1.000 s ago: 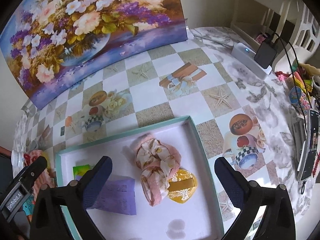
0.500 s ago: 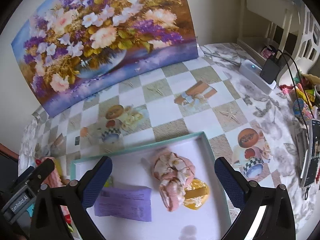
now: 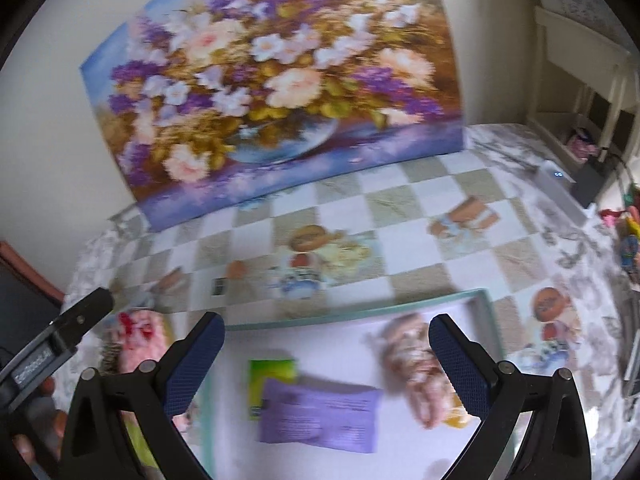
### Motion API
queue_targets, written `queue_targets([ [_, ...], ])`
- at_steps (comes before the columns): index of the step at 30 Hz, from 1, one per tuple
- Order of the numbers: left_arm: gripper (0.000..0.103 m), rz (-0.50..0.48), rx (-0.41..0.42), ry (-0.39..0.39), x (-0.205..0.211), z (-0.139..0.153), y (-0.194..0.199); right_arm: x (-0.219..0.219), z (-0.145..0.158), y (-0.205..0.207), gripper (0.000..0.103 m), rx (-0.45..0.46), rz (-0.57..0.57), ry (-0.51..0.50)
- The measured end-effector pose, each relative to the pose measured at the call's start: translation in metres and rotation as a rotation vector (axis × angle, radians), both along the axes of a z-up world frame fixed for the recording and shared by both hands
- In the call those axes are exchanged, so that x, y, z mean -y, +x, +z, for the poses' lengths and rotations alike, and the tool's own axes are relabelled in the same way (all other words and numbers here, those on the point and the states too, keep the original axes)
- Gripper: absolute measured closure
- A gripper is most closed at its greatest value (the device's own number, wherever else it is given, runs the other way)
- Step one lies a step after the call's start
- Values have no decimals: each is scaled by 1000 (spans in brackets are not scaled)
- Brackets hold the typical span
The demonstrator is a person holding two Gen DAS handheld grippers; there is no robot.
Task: Organize soft objects
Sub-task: 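Move both open grippers away from the tray toward the pile of soft items, then grasp the red-and-pink fluffy hair tie with the right gripper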
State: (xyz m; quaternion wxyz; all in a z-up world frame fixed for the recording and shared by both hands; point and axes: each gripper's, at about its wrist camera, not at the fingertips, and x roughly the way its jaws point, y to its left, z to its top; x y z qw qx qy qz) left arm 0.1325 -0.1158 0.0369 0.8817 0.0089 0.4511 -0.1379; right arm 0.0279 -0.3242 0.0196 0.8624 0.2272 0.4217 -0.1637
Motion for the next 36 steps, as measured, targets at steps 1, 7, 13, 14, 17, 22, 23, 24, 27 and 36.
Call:
queue_targets([
  [1, 2, 14, 13, -10, -6, 2, 1, -5, 1, 3, 0, 10, 8, 6],
  [7, 2, 70, 33, -53, -43, 11, 10, -32, 2, 19, 0, 23, 57, 2],
  [13, 1, 133, 19, -92, -87, 16, 22, -59, 0, 36, 0, -3, 75, -20],
  [14, 1, 150, 23, -90, -94, 17, 24, -64, 0, 39, 0, -5, 82, -16],
  [17, 1, 170, 16, -91, -110, 19, 27, -82, 1, 49, 0, -28, 104, -32],
  [22, 1, 183, -6, -42, -126, 17, 33, -106, -2, 61, 0, -36, 157, -17],
  [23, 1, 186, -16, -24, -127, 15, 33, -110, -4, 63, 0, -38, 165, -8],
  [24, 1, 188, -27, -6, -129, 13, 34, -115, -7, 66, 0, -42, 176, 2],
  [27, 1, 193, -80, 22, -132, 1, 37, -128, -16, 75, 0, -58, 206, 16],
  [36, 1, 230, -222, 61, -135, -36, 47, -151, -38, 90, 0, -76, 241, 12],
])
